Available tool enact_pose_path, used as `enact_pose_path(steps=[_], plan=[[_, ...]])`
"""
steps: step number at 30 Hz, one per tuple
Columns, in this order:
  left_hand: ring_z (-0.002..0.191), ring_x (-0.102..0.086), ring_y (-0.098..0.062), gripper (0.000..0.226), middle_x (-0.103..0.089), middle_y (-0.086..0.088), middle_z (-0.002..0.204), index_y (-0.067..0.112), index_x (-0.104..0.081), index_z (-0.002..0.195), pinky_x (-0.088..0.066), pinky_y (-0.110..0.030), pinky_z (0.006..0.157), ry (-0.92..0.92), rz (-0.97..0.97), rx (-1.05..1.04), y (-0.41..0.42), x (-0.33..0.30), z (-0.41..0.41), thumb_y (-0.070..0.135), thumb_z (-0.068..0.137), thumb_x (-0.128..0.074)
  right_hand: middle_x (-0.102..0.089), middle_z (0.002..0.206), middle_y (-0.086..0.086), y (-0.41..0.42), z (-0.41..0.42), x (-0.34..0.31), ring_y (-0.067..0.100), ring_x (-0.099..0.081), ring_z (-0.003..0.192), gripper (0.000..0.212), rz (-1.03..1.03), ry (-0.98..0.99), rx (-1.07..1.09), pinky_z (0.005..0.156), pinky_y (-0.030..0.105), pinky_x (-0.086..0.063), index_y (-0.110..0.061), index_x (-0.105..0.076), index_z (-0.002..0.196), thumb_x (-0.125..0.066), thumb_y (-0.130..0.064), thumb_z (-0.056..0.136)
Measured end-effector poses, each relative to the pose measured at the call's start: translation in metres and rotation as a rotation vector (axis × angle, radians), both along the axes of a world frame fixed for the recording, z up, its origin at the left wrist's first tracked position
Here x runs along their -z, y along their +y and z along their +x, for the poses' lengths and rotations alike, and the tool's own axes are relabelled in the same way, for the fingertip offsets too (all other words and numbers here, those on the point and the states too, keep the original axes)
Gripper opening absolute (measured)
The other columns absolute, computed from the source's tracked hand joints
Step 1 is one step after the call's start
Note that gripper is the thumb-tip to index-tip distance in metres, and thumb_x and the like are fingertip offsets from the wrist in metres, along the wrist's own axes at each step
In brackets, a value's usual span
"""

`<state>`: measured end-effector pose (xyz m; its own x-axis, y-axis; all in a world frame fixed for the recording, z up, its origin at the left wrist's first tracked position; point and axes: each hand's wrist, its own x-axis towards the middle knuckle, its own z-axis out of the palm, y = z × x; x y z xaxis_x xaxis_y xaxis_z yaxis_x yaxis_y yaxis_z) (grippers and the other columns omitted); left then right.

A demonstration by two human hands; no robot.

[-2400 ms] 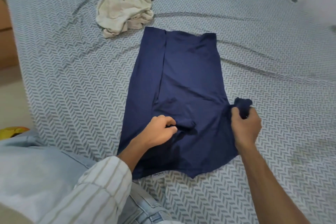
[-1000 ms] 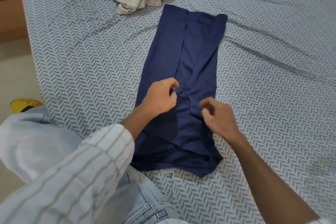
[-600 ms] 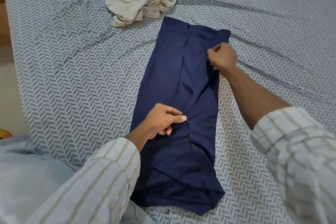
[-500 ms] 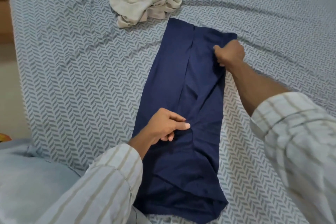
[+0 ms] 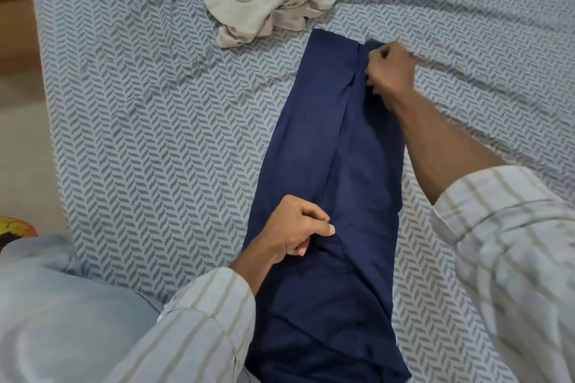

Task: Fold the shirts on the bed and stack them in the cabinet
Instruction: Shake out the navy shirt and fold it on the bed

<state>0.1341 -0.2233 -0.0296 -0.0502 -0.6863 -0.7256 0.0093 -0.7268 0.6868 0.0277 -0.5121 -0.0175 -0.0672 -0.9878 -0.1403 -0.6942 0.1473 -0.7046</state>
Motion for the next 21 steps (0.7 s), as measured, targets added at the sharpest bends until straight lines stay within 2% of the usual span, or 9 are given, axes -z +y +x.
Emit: enact_pose_path(steps=[3, 5, 7, 8, 10, 13, 15, 18, 21], plan=[[0.03, -0.041, -0.015, 0.011, -0.061, -0.009, 0.063, 0.008, -0.07, 0.073, -0.02, -0.017, 0.038, 0.044, -0.02, -0.067, 0.002, -0.004, 0.001, 0.004, 0.078, -0.079, -0.07, 0.1, 0.005, 0.008, 0.005, 0.001, 0.026, -0.067, 0.087, 0.025, 0.029, -0.003, -0.086, 0.075, 0.04, -0.058, -0.018, -0.062, 0.109, -0.043, -0.022, 0.092], [0.029, -0.039, -0.014, 0.007, -0.062, -0.003, 0.059, 0.007, -0.072, 0.079, -0.019, -0.018, 0.037, 0.085, -0.037, -0.113, 0.002, -0.008, 0.002, 0.006, 0.08, -0.079, -0.066, 0.115, 0.007, 0.005, 0.001, 0.004, 0.024, -0.064, 0.1, 0.046, 0.047, 0.033, -0.191, 0.085, 0.033, -0.053, -0.014, -0.06, 0.129, -0.046, -0.014, 0.085], [0.03, -0.038, -0.012, 0.006, -0.062, 0.001, 0.055, 0.007, -0.075, 0.087, -0.02, -0.018, 0.036, 0.108, -0.059, -0.147, 0.006, -0.015, 0.004, 0.008, 0.082, -0.078, -0.061, 0.126, 0.006, -0.019, -0.015, 0.035, 0.026, -0.061, 0.11, 0.068, 0.121, 0.07, -0.315, 0.096, 0.033, -0.051, -0.018, -0.054, 0.137, -0.048, -0.027, 0.07], [0.03, -0.037, -0.012, 0.009, -0.062, 0.002, 0.056, 0.008, -0.076, 0.091, -0.021, -0.018, 0.036, 0.104, -0.061, -0.148, 0.008, -0.018, 0.004, 0.009, 0.082, -0.079, -0.057, 0.131, 0.002, -0.035, -0.024, 0.056, 0.028, -0.058, 0.116, 0.081, 0.152, 0.101, -0.358, 0.101, 0.039, -0.05, -0.022, -0.049, 0.141, -0.047, -0.036, 0.062], [0.032, -0.037, -0.012, 0.016, -0.064, 0.001, 0.062, 0.013, -0.076, 0.096, -0.023, -0.018, 0.035, 0.056, -0.05, -0.124, 0.015, -0.025, 0.005, 0.013, 0.081, -0.081, -0.048, 0.142, -0.004, -0.034, -0.026, 0.054, 0.027, -0.05, 0.128, 0.093, 0.219, 0.119, -0.422, 0.109, 0.046, -0.045, -0.027, -0.037, 0.15, -0.052, -0.038, 0.059], [0.036, -0.036, -0.011, 0.019, -0.063, -0.002, 0.065, 0.015, -0.074, 0.096, -0.026, -0.018, 0.036, -0.04, -0.036, -0.098, 0.028, -0.031, 0.01, 0.016, 0.079, -0.083, -0.036, 0.15, -0.004, 0.037, -0.011, -0.013, 0.011, -0.035, 0.132, 0.087, 0.229, 0.107, -0.479, 0.109, 0.021, -0.03, -0.015, -0.017, 0.158, -0.062, -0.008, 0.084], [0.036, -0.034, -0.008, 0.017, -0.059, 0.003, 0.058, 0.012, -0.073, 0.094, -0.027, -0.019, 0.037, -0.068, -0.051, -0.107, 0.036, -0.034, 0.016, 0.014, 0.079, -0.083, -0.029, 0.155, -0.004, 0.077, -0.017, -0.019, 0.007, -0.029, 0.138, 0.083, 0.137, 0.077, -0.472, 0.108, 0.011, -0.021, -0.009, -0.015, 0.158, -0.06, -0.001, 0.089], [0.036, -0.042, -0.003, 0.017, -0.065, 0.006, 0.059, 0.01, -0.075, 0.094, -0.031, -0.02, 0.039, -0.118, -0.097, -0.103, 0.045, -0.041, 0.023, 0.012, 0.079, -0.083, -0.03, 0.161, 0.01, 0.155, -0.036, -0.005, 0.023, -0.026, 0.149, 0.07, -0.023, 0.071, -0.43, 0.122, 0.032, -0.02, -0.005, -0.029, 0.154, -0.06, -0.007, 0.09], [0.057, -0.065, -0.006, 0.02, -0.073, 0.0, 0.067, 0.015, -0.077, 0.092, -0.05, -0.021, 0.059, -0.22, -0.144, -0.028, 0.051, -0.044, 0.025, 0.019, 0.075, -0.087, -0.049, 0.142, 0.013, 0.256, -0.056, -0.002, 0.028, -0.044, 0.134, 0.046, -0.206, 0.094, -0.45, 0.117, 0.033, -0.03, -0.007, -0.055, 0.133, -0.067, -0.016, 0.089]])
